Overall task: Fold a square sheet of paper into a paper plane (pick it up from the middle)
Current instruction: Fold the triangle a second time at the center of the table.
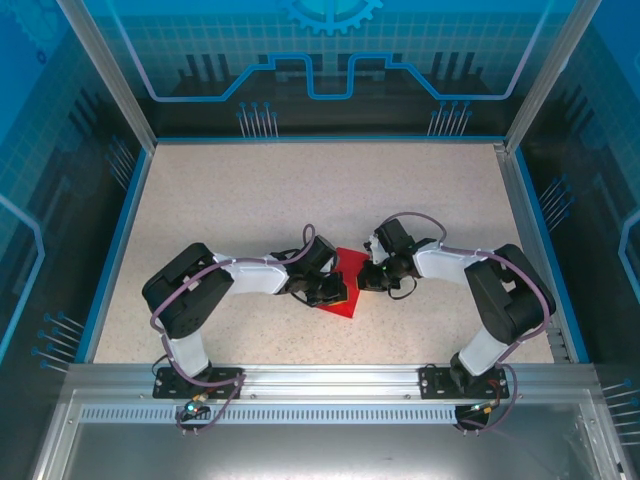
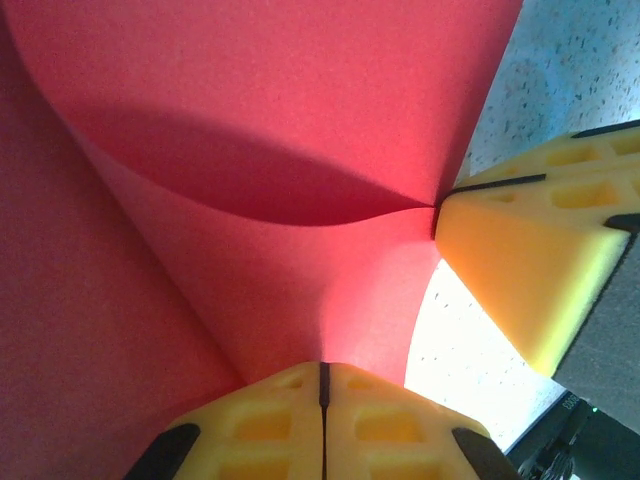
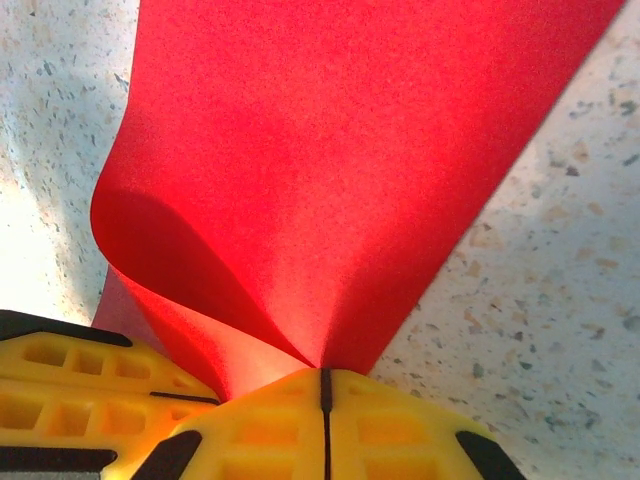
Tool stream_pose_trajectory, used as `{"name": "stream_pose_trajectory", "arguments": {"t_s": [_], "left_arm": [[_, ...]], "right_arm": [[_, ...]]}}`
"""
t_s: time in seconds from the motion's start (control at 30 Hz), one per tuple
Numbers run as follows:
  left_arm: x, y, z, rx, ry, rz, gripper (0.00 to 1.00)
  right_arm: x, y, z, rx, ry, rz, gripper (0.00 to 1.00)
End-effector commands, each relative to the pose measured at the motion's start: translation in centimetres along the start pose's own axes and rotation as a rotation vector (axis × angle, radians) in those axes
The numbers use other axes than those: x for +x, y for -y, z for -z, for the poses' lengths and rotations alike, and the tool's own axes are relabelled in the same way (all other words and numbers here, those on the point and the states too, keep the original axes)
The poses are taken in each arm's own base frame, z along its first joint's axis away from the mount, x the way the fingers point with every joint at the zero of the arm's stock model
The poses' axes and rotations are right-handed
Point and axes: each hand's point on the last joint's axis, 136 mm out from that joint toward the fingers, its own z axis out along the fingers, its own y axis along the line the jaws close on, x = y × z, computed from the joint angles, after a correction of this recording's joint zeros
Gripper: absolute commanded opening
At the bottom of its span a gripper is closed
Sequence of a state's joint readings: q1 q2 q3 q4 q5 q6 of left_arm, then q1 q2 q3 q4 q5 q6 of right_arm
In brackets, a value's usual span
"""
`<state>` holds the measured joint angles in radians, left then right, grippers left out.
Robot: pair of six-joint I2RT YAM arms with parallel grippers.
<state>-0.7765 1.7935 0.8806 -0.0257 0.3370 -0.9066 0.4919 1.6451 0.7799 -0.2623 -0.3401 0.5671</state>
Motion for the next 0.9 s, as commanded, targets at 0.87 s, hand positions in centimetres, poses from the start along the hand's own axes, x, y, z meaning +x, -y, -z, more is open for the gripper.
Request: {"name": "stream_pose_trajectory", "arguments": {"t_s": [0.87], "left_arm": [[1.0, -1.7, -0.3, -0.115, -0.028, -0.003, 0.08]], "right_arm": [[-1.8, 0.2, 2.6, 0.076, 0.094, 0.008, 0.21]]}}
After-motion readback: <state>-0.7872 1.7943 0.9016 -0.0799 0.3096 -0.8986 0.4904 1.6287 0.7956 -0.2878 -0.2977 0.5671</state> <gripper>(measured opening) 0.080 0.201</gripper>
